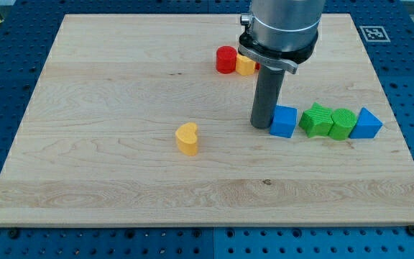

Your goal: Touch the right side of the heart

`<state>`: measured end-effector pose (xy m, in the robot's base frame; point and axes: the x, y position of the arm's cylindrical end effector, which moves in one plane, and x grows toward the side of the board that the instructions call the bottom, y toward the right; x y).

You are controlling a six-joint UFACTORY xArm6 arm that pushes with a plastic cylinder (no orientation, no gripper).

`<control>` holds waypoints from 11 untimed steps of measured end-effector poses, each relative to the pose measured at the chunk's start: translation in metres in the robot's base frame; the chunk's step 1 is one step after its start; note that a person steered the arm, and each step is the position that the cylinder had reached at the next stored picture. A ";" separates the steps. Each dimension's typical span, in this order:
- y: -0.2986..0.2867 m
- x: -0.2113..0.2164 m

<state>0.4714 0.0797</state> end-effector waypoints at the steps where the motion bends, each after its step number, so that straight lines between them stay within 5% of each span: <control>1: 0.000 0.000; 5: -0.015 0.086; 6: -0.063 0.104; 11: -0.089 0.049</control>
